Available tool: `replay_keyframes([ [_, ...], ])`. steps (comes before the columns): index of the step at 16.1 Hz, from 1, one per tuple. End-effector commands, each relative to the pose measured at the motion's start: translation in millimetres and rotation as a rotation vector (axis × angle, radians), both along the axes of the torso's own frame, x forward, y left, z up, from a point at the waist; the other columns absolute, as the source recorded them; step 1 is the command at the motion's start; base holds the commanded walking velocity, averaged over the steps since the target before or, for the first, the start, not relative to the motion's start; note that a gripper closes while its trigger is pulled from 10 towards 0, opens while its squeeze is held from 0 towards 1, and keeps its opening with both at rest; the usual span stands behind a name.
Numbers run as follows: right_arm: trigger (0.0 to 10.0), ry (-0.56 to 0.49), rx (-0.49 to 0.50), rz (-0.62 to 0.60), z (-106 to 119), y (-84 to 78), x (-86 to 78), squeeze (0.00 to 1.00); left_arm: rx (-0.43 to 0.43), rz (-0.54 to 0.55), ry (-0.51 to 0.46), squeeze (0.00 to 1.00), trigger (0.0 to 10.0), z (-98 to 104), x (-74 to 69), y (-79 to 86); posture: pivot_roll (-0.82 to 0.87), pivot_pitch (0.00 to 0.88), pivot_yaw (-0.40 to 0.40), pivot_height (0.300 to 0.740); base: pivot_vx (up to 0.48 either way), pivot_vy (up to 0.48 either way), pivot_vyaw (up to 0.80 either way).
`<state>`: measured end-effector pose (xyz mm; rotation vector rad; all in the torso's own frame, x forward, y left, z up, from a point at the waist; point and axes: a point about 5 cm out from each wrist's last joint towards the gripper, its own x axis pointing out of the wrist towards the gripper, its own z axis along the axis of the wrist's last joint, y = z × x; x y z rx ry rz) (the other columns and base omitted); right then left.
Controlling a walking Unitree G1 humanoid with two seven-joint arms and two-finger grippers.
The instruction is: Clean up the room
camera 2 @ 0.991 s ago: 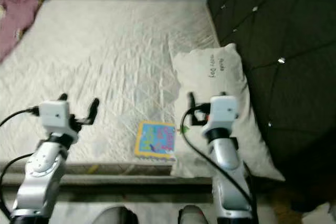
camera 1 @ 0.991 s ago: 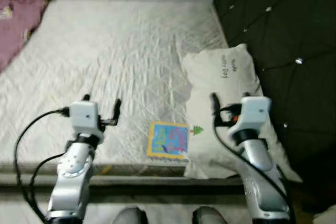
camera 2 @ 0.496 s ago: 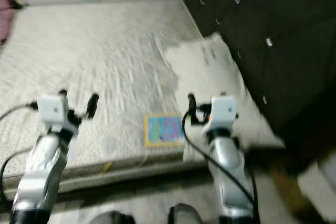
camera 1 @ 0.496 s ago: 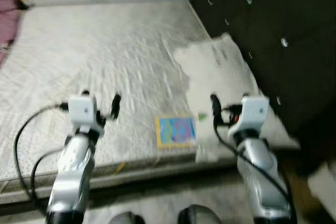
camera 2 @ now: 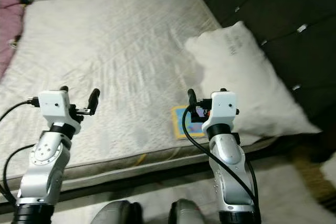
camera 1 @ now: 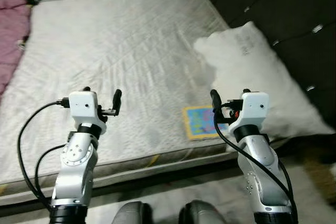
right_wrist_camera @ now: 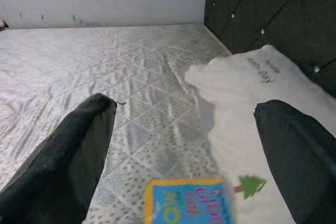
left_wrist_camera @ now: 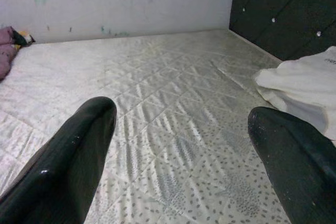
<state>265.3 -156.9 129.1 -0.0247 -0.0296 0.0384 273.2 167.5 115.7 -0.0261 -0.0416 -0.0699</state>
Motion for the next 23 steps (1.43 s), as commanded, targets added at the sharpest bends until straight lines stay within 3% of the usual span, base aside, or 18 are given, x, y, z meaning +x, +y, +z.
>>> replay_keyframes([
  [1,10.0,0.008,0.008,-0.014,-0.4,-3.0,-1.3,0.00,0.006,-0.004,0.009,0.00,10.0,-0.5,-0.4,0.8,-0.05,0.125,0.025,0.740,0.000,0.476,0.00],
  [23,10.0,0.022,0.008,-0.005,-0.2,-2.0,-0.3,0.00,-0.008,0.014,0.029,0.00,10.0,-0.4,2.8,0.0,-0.06,0.139,0.027,0.740,0.000,0.476,0.00],
])
